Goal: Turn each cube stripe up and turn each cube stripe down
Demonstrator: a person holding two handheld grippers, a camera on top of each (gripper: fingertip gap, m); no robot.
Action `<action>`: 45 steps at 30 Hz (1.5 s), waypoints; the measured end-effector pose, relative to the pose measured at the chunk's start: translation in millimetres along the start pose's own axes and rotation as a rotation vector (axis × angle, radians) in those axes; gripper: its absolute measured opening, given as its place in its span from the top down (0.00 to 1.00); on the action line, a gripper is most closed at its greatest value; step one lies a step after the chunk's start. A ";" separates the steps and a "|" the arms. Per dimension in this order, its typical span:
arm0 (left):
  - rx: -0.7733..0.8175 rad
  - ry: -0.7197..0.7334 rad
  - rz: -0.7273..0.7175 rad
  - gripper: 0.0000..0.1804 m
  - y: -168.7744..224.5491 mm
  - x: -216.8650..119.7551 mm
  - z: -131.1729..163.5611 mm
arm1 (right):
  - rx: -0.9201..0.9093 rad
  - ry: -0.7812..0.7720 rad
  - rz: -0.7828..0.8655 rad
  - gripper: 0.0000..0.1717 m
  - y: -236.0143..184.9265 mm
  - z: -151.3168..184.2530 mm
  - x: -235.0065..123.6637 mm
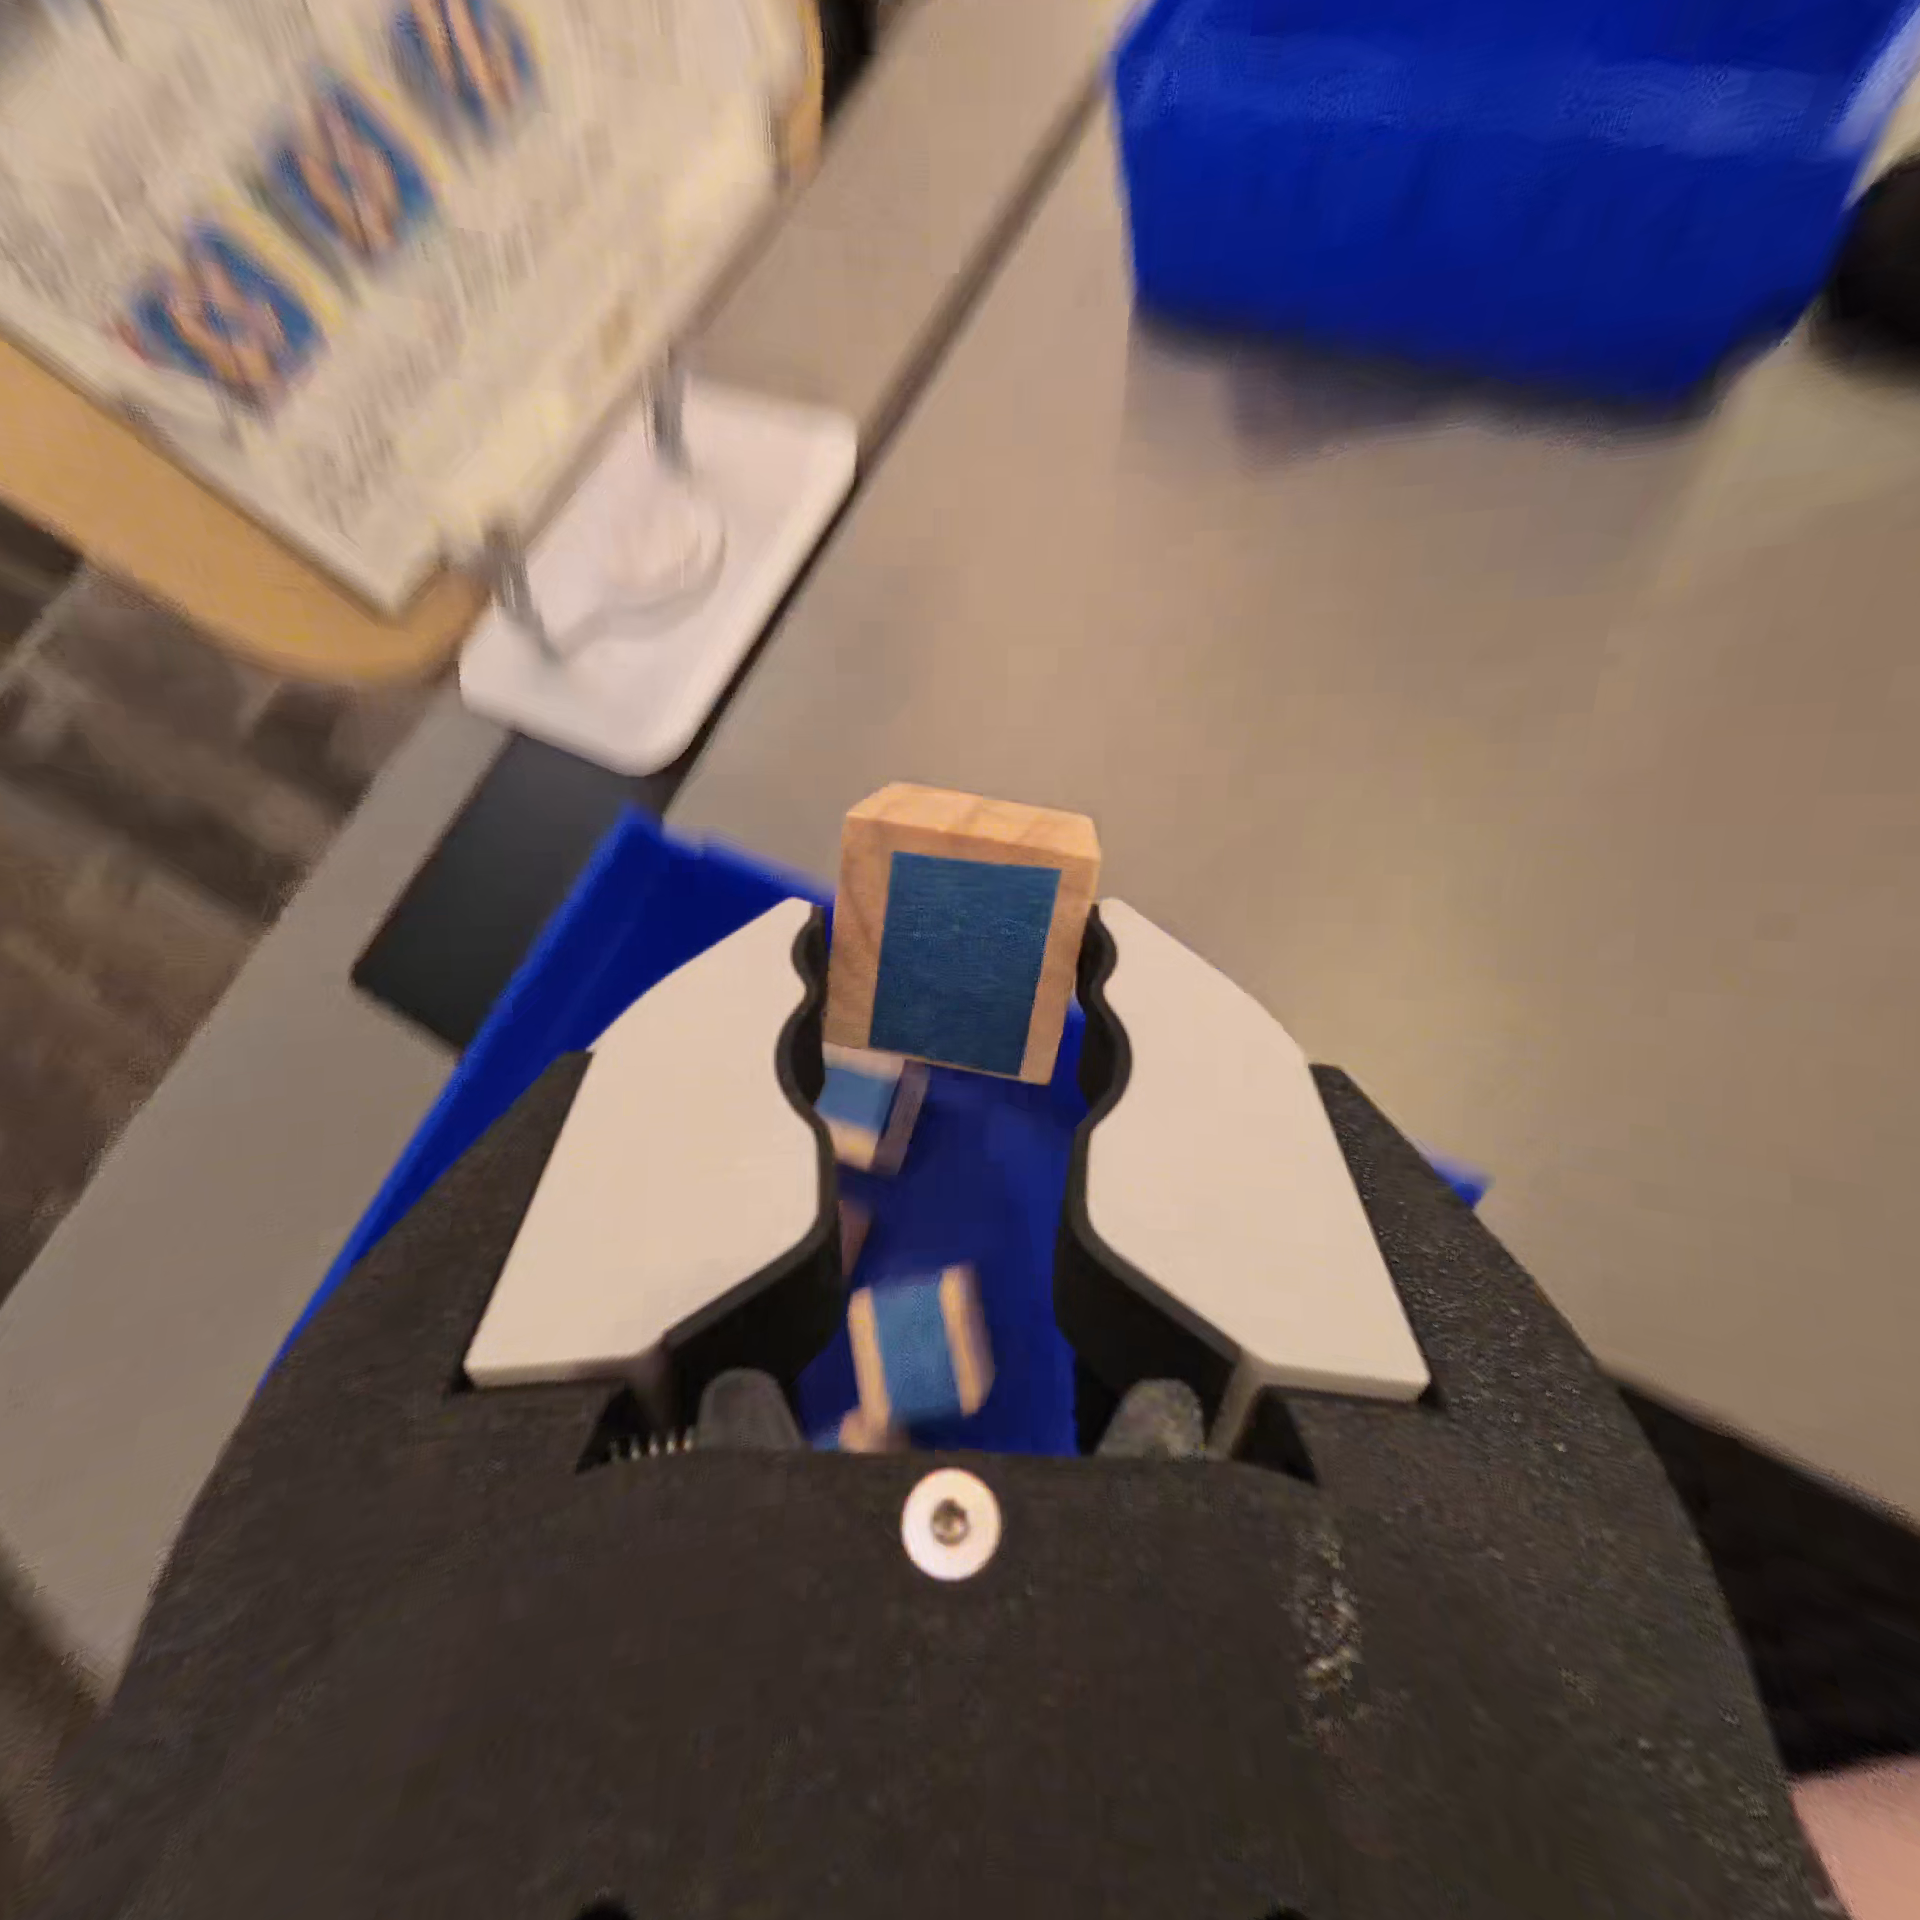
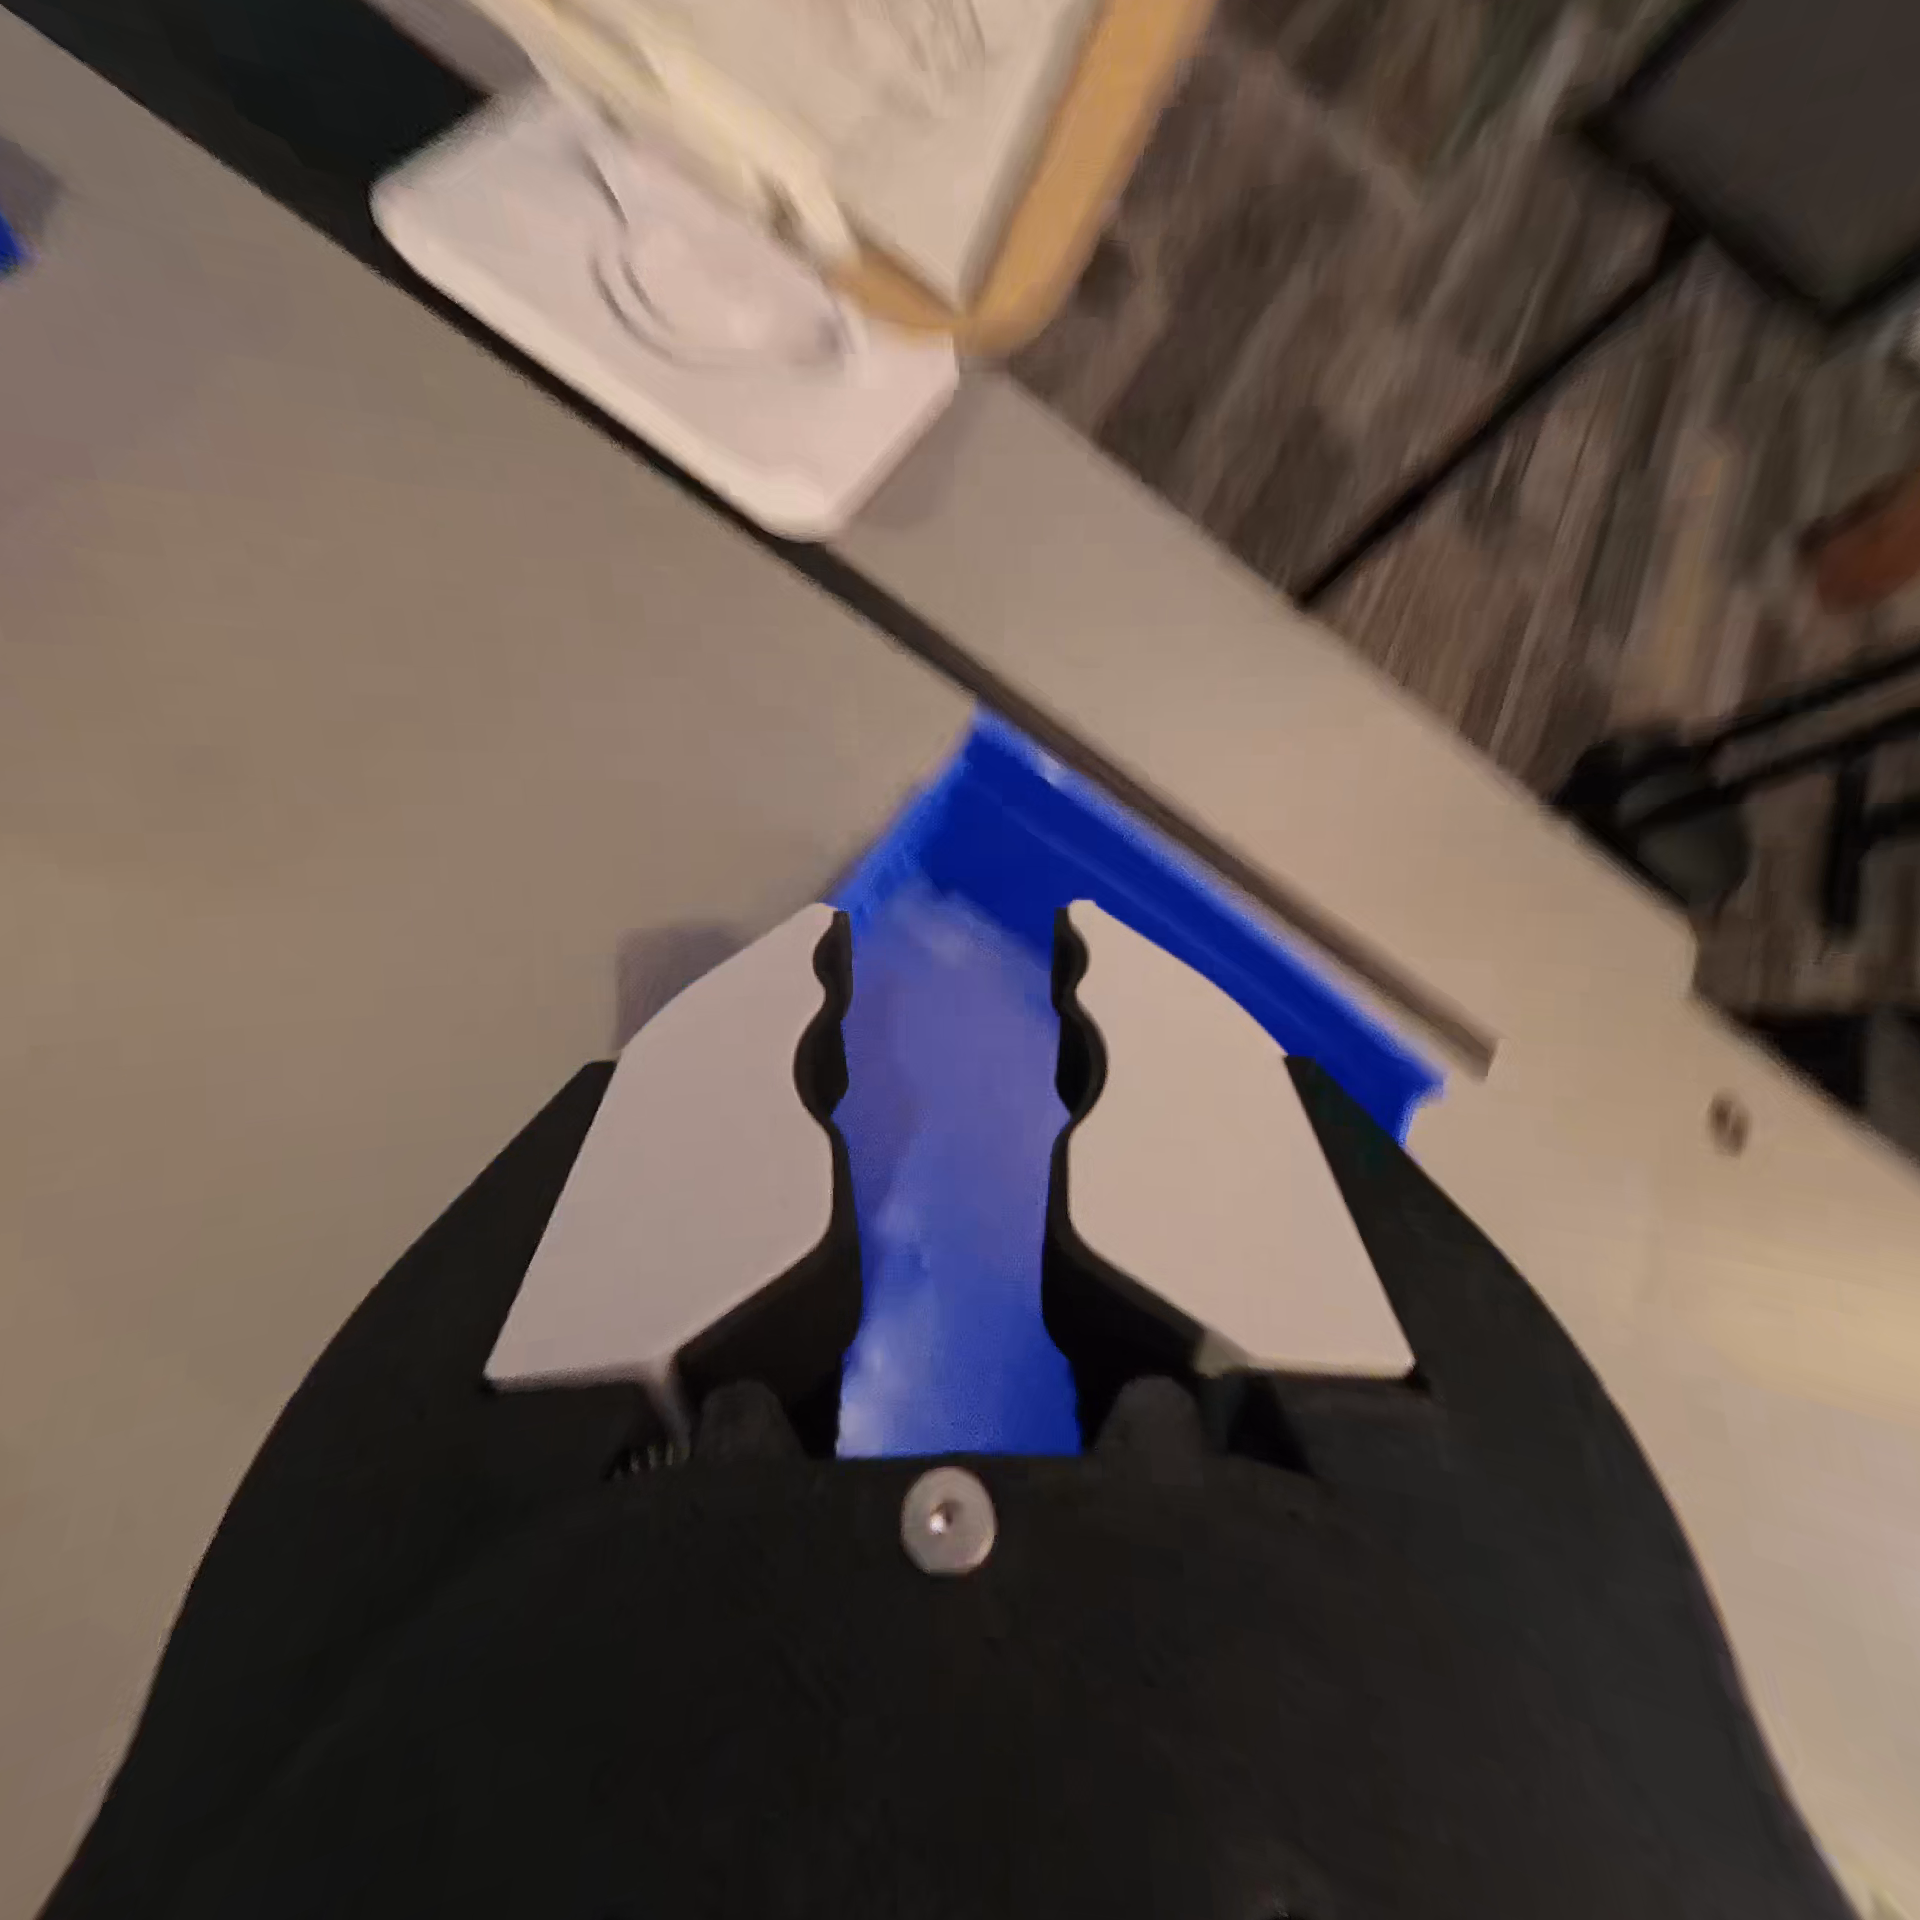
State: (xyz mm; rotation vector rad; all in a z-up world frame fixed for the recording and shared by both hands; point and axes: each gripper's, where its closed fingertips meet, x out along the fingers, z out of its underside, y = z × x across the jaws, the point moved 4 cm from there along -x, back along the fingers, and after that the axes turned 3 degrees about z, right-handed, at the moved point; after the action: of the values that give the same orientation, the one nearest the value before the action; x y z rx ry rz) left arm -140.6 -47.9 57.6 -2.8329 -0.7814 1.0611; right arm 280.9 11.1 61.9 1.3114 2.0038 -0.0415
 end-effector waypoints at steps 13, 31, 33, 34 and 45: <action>-0.369 0.477 0.791 0.75 92.0 33.9 -115.4 | -0.663 1.195 0.061 0.62 -217.0 -82.4 -94.8; -0.450 0.565 0.789 0.71 79.5 26.7 -119.4 | -0.668 1.005 0.213 0.74 -158.1 -86.0 -94.6; -0.432 0.594 0.677 0.72 65.9 15.1 -116.4 | -0.491 0.736 0.191 0.74 -89.9 -75.5 -78.2; -0.417 0.608 0.622 0.72 60.4 8.6 -115.3 | -0.339 0.564 0.146 0.74 -53.8 -60.6 -64.6; -0.336 0.465 0.125 0.76 16.2 -18.3 -73.1 | 0.540 -0.641 -0.037 0.74 58.5 167.9 72.9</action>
State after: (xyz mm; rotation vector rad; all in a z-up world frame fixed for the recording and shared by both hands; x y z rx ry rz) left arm -99.7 -59.2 122.0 -3.2455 -0.8018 0.2575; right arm 405.1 29.6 -83.6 1.3462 1.4967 -0.9532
